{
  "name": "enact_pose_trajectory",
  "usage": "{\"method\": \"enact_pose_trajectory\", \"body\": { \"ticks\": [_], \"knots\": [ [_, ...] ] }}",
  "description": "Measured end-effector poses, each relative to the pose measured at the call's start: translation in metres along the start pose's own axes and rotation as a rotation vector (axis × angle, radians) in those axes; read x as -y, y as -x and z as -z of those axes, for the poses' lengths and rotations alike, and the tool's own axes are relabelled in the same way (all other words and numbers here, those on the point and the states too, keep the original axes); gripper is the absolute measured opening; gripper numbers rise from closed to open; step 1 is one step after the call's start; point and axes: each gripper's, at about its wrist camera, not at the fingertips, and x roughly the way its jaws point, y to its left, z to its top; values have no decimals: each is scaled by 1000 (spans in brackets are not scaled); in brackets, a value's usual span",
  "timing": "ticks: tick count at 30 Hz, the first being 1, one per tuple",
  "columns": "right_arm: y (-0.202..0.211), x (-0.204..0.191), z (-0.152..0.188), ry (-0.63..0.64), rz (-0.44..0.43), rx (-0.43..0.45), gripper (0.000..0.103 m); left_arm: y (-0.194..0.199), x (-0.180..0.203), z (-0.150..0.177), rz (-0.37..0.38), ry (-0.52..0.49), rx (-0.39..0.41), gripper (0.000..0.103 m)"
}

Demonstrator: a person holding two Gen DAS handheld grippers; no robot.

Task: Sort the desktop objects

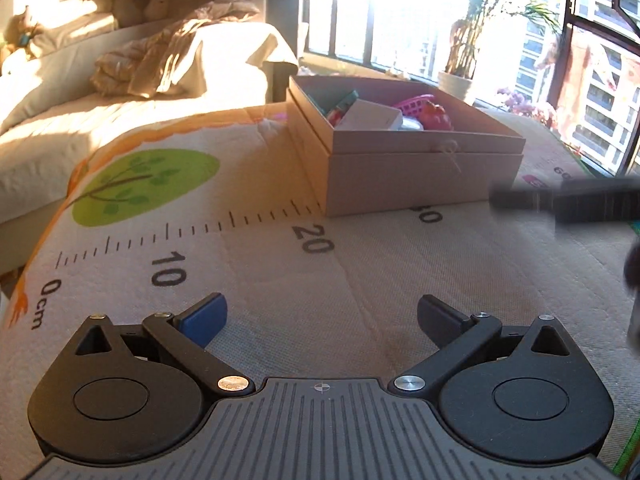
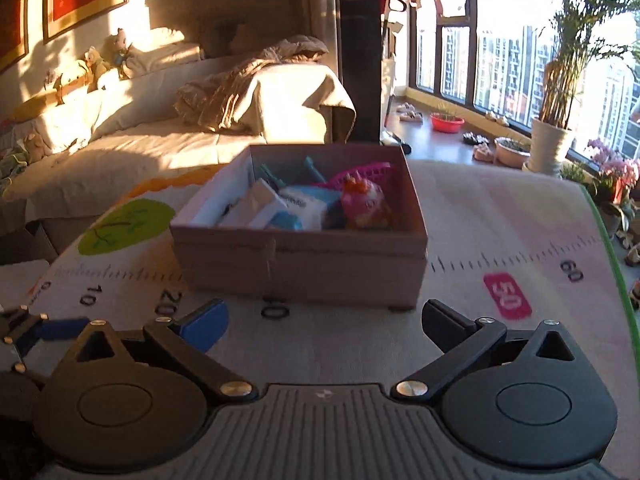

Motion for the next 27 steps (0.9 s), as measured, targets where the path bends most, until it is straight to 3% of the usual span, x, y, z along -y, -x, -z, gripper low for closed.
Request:
{"method": "enact_pose_trajectory", "body": {
  "ticks": [5,11,14,27],
  "knots": [
    [-23,1,24,-25,55,-109,103,-2,6,0,-38,-33,-13,103],
    [-35,-1,18,23,101,-99,103,-2,6,0,-41,-34,-14,103],
    [-40,7,16,-20,72,-94,103,-3,6,0,-40,-34,-15,103],
    [-45,5,17,-49,123,-39,103,-3,6,1,-36,-30,-15,103]
  ]
}}
